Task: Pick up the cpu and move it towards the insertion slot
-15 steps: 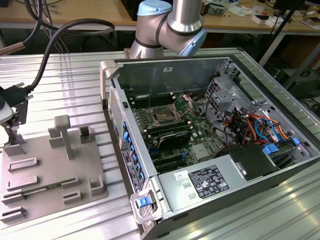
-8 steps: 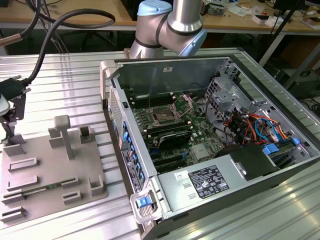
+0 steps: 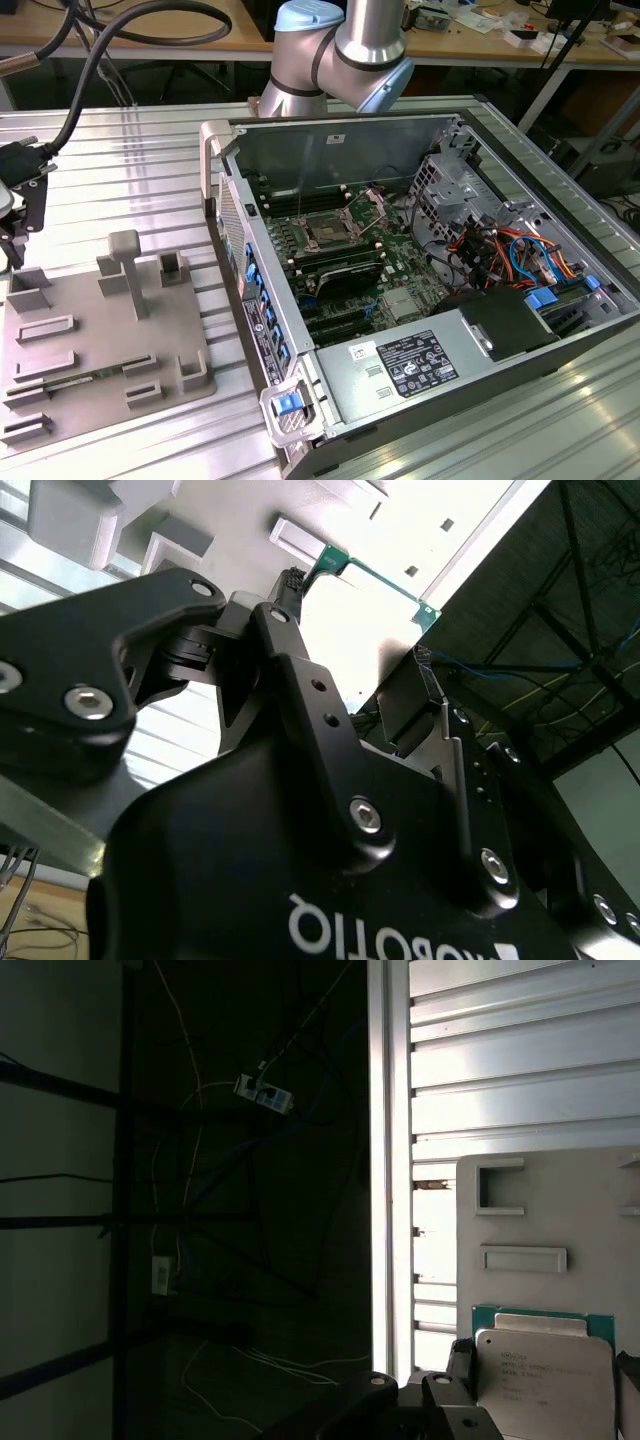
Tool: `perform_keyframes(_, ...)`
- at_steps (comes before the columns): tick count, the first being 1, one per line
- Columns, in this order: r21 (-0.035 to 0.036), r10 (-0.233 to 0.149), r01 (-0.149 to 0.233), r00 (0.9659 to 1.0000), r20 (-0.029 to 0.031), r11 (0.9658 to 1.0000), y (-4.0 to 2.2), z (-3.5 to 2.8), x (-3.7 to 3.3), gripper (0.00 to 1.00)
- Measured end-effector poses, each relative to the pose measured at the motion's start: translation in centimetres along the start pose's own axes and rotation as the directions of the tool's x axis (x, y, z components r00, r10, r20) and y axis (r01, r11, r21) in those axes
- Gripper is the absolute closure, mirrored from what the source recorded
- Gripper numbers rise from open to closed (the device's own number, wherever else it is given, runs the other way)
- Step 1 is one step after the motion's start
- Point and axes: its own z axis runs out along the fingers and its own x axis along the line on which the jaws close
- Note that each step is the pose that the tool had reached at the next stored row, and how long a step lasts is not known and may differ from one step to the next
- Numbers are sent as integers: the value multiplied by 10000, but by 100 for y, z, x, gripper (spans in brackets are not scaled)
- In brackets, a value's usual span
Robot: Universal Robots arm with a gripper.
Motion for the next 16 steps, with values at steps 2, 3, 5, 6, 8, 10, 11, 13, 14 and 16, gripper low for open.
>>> perform_keyframes(2, 1, 0, 0, 10000, 0, 10000, 0, -1, 0, 45)
perform_keyframes(3, 0, 0, 0, 10000, 0, 10000, 0, 0, 0, 45)
perform_keyframes(5, 0, 0, 0, 10000, 0, 10000, 0, -1, 0, 45)
perform_keyframes(6, 1, 0, 0, 10000, -1, 10000, 0, -3, 0, 45)
perform_keyframes(8, 2, 0, 0, 10000, -3, 10000, 0, -16, 1, 45)
perform_keyframes(10, 1, 0, 0, 10000, -1, 10000, 0, -34, 1, 45)
perform_keyframes(11, 1, 0, 0, 10000, 0, 10000, 1, -48, 1, 45)
perform_keyframes(13, 0, 0, 0, 10000, 0, 10000, 1, -71, 2, 45)
perform_keyframes(14, 0, 0, 0, 10000, 0, 10000, 1, -83, 3, 45)
perform_keyframes(16, 1, 0, 0, 10000, 0, 10000, 2, -114, 4, 45)
